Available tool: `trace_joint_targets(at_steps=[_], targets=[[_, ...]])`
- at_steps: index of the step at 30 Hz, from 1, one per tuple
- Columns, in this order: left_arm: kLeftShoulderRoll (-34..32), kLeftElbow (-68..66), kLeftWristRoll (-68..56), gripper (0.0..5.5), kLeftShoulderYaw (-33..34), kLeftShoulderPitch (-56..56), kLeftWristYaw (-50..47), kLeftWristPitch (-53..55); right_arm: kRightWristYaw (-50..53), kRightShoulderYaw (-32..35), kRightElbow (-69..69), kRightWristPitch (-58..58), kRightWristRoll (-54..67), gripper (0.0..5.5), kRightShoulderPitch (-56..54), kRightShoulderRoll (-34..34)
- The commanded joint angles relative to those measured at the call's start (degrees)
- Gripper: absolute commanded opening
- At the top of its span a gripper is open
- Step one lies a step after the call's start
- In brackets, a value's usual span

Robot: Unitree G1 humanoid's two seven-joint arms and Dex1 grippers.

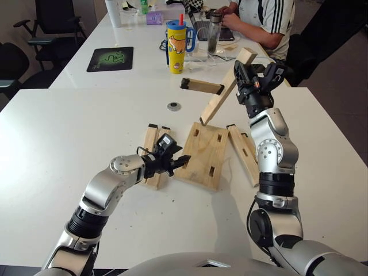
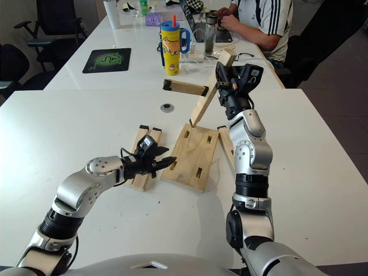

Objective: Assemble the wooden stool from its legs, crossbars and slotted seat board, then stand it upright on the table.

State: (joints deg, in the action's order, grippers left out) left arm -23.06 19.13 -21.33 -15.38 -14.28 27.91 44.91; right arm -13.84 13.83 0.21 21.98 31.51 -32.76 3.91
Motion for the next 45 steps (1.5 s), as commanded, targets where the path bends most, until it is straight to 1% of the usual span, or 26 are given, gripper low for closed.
trace_joint_targets(at_steps=[1,4,6,9,11,14,16,18,20,22,27,35,40,45], targets=[[-0.4,0.2,-0.5,2.23,2.1,1.5,1.4,-1.2,-6.0,2.8,2.8,7.9,10.9,1.03,-2.4,3.3],[-2.7,0.1,-1.2,2.23,4.1,3.3,4.2,-2.3,-12.5,5.8,0.3,13.8,18.0,1.03,-5.5,9.5],[-5.7,-0.5,-1.0,2.23,5.3,4.7,7.1,-3.6,-18.1,7.2,-3.7,18.1,21.6,1.03,-8.5,14.4],[-9.5,-2.5,-0.7,2.23,7.8,5.0,10.8,-5.9,-28.3,6.6,-8.1,24.9,26.0,1.03,-11.6,20.3],[-9.9,-4.0,-2.8,2.23,11.5,3.1,12.2,-6.3,-36.4,3.1,-8.6,28.1,26.1,1.03,-11.8,23.3],[-8.2,-4.1,-10.5,2.23,18.4,-1.1,14.2,-4.6,-46.7,-3.6,-8.8,29.9,23.7,1.03,-11.0,25.8],[-6.7,-5.0,-17.6,2.23,23.2,-4.4,14.9,-2.5,-51.4,-6.9,-9.6,29.7,22.1,1.03,-11.4,26.5],[-5.4,-5.6,-25.9,2.23,27.6,-7.6,15.2,0.6,-54.4,-8.7,-10.6,29.4,21.0,1.03,-12.8,26.3],[-4.8,-5.8,-31.8,2.23,29.6,-10.2,15.2,3.2,-56.1,-9.4,-11.6,29.1,20.5,1.03,-14.4,25.7],[-4.5,-5.4,-34.9,2.23,29.0,-11.9,15.1,5.3,-57.3,-9.7,-12.5,28.8,20.1,1.03,-16.0,24.8],[-3.6,-5.5,-35.7,2.23,24.4,-14.1,15.9,7.1,-58.5,-10.3,-14.2,28.8,20.0,1.03,-19.7,22.8],[-0.2,-6.1,-42.4,2.23,26.0,-16.8,13.1,9.2,-61.5,-13.9,-14.7,27.1,16.4,1.03,-20.0,21.5],[-0.7,-4.5,-45.0,2.23,24.9,-16.0,13.4,11.0,-62.7,-14.9,-15.4,25.8,14.4,1.03,-20.0,20.7],[-0.8,-4.3,-43.3,2.23,22.9,-15.3,13.5,10.5,-63.6,-15.0,-15.6,25.8,13.8,1.03,-20.5,19.9]])
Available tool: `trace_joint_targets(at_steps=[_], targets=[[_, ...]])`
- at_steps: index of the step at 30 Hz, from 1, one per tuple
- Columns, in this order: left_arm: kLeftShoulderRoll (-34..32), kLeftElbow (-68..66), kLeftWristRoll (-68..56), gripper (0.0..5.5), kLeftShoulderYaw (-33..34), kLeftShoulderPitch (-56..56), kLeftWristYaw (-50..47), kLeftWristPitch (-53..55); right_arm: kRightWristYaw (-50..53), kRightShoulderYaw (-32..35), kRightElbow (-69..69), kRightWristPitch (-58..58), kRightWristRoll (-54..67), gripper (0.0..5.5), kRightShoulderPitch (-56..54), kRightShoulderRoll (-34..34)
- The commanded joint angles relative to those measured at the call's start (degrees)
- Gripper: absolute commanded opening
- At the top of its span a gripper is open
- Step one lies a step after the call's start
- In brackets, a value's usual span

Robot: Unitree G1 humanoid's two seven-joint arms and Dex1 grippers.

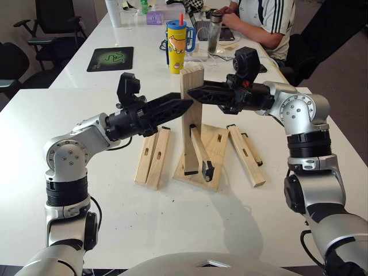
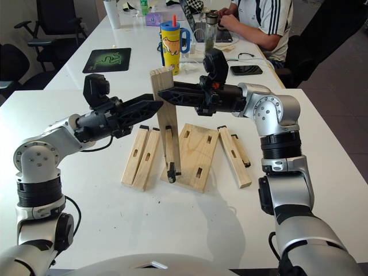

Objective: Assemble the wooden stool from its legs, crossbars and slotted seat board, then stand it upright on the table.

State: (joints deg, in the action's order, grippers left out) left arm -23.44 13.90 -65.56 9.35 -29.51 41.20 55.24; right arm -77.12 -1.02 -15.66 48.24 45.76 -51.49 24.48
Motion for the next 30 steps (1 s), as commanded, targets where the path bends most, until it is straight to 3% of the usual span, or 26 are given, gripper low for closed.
trace_joint_targets(at_steps=[1,9,17,18,24,30], targets=[[-0.3,1.0,1.2,2.06,-2.1,0.0,0.3,0.1,-0.4,-0.1,0.5,-0.3,-0.5,1.03,-1.8,-0.8],[-0.1,1.1,2.4,1.11,-2.6,0.7,-0.2,-1.2,-0.4,0.3,1.8,0.7,-0.1,1.03,-1.7,-1.5],[-0.5,1.7,4.0,1.09,-4.1,1.5,0.5,-2.1,1.8,0.8,0.6,1.1,-0.6,1.03,-2.8,-2.0],[-0.5,1.6,4.1,1.09,-4.1,1.5,0.5,-2.2,2.1,0.8,0.6,1.2,-0.6,1.39,-2.8,-2.0],[-1.2,-0.3,8.4,1.05,-5.0,1.8,0.5,-5.0,4.3,1.2,0.4,0.7,-1.5,1.93,-2.9,-1.6],[1.5,-4.6,13.1,1.05,-1.5,0.3,-5.5,-9.8,11.1,7.4,-2.6,-1.2,-2.5,1.93,-2.8,0.4]])
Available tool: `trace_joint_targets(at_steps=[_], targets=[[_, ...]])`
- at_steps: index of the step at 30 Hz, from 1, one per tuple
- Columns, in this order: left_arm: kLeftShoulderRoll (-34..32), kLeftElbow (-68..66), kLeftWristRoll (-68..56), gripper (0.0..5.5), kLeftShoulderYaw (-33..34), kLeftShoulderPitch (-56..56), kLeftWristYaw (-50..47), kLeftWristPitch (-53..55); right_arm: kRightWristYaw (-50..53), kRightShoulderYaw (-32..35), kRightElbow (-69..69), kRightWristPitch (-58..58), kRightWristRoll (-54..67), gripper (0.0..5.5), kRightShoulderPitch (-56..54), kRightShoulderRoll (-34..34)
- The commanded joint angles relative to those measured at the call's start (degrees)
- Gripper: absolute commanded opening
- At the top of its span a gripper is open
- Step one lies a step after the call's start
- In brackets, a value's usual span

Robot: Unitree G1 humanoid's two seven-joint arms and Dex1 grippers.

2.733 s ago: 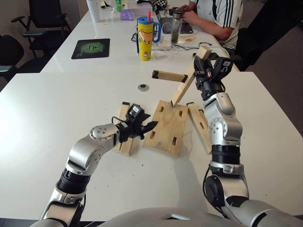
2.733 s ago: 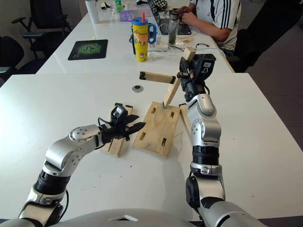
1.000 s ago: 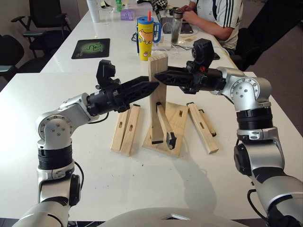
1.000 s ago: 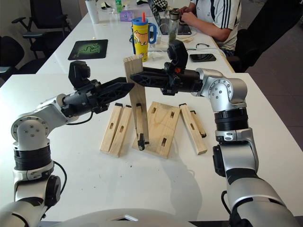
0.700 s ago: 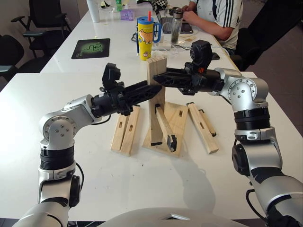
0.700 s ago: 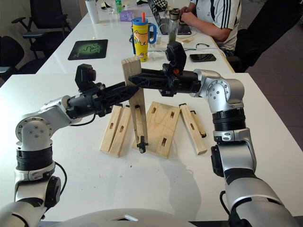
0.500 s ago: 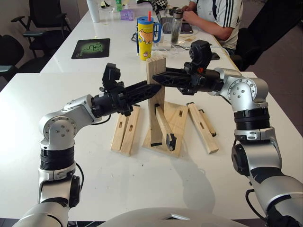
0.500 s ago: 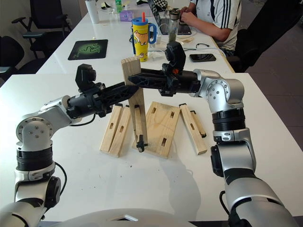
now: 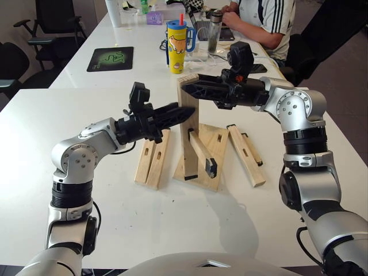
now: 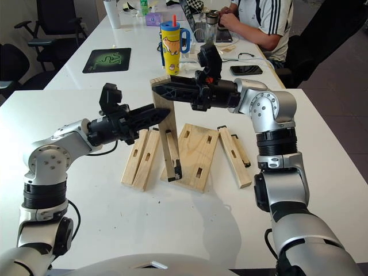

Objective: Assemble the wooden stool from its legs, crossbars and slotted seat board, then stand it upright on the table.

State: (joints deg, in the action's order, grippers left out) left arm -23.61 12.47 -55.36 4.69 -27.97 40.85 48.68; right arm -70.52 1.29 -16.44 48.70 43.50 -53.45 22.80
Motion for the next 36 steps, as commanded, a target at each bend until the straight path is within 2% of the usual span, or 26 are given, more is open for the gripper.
trace_joint_targets(at_steps=[1,5,9,12,16,19,22,28,36], targets=[[2.4,-4.0,3.2,1.05,4.2,-1.7,-6.9,-4.0,5.5,5.9,-1.8,-2.3,-1.1,1.93,0.0,2.9],[6.9,-3.9,3.0,1.05,8.5,-0.7,-15.2,-6.8,8.4,5.2,2.0,-7.9,-6.9,1.93,8.1,6.3],[13.1,1.2,2.4,1.05,10.4,6.2,-23.6,-8.9,11.1,3.4,11.6,-12.5,-11.0,1.93,20.3,7.7],[18.3,7.5,2.4,1.05,9.9,12.5,-29.8,-10.5,13.4,1.7,22.1,-14.8,-13.0,1.93,30.5,7.6],[21.2,12.7,7.2,1.05,7.5,19.3,-33.9,-13.8,15.6,-1.6,31.7,-19.8,-16.6,1.93,41.5,7.4],[22.0,12.8,10.7,1.05,6.0,21.0,-34.9,-16.6,11.7,-6.5,35.2,-23.6,-20.1,1.93,47.2,11.6],[22.9,11.7,13.1,1.05,4.3,22.4,-34.7,-18.7,10.2,-8.6,34.6,-26.4,-22.8,1.93,49.1,13.6],[26.6,10.8,14.0,1.05,2.6,25.1,-36.0,-20.7,11.4,-10.8,30.3,-31.2,-26.5,1.93,50.1,12.9],[25.9,9.6,17.2,1.05,2.5,27.6,-36.8,-22.0,12.5,-13.6,26.7,-37.7,-31.8,1.93,52.8,13.1]])
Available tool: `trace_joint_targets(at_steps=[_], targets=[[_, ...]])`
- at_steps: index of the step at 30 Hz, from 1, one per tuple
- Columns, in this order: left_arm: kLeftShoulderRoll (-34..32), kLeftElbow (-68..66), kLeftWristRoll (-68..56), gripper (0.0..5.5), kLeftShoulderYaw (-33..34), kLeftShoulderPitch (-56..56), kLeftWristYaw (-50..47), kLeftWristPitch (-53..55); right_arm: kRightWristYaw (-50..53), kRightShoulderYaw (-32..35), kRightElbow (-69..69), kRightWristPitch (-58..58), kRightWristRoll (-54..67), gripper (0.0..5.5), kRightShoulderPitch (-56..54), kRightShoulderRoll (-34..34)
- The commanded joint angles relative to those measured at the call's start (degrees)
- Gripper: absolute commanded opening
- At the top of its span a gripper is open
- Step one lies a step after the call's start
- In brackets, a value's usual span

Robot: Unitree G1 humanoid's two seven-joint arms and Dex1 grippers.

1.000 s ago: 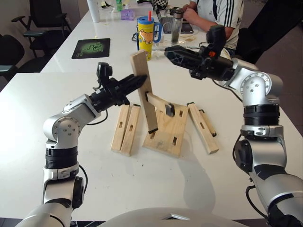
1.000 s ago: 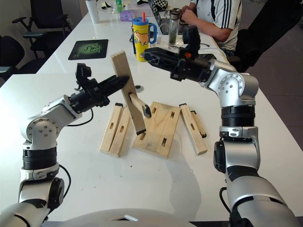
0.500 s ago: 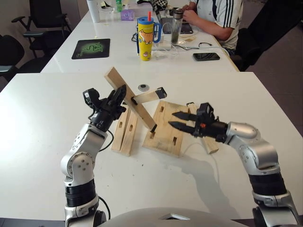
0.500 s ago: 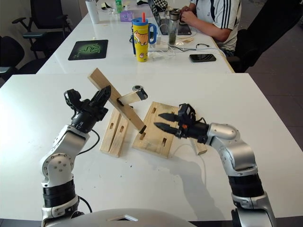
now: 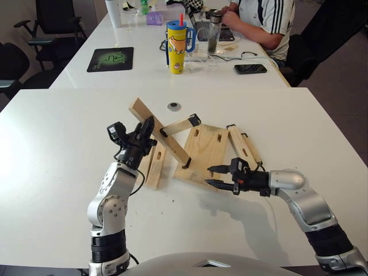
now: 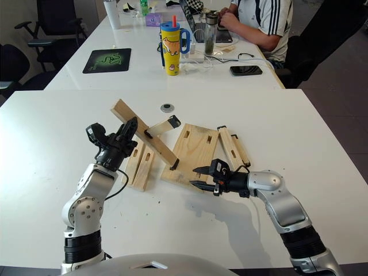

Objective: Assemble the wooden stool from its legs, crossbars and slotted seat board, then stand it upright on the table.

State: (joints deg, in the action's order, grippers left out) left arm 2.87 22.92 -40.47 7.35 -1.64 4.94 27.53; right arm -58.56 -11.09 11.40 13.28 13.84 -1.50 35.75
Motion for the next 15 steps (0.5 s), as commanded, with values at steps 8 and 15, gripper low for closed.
trace_joint_targets(at_steps=[8,15], targets=[[0.0,3.2,3.8,1.05,-1.6,5.3,-5.6,0.8,3.9,-2.0,-5.6,-4.7,-6.1,1.93,1.4,-0.6],[-0.8,6.6,3.1,1.05,-1.1,4.6,-10.0,4.2,6.5,-4.9,-9.6,-8.3,-10.6,1.93,2.7,-0.5]])
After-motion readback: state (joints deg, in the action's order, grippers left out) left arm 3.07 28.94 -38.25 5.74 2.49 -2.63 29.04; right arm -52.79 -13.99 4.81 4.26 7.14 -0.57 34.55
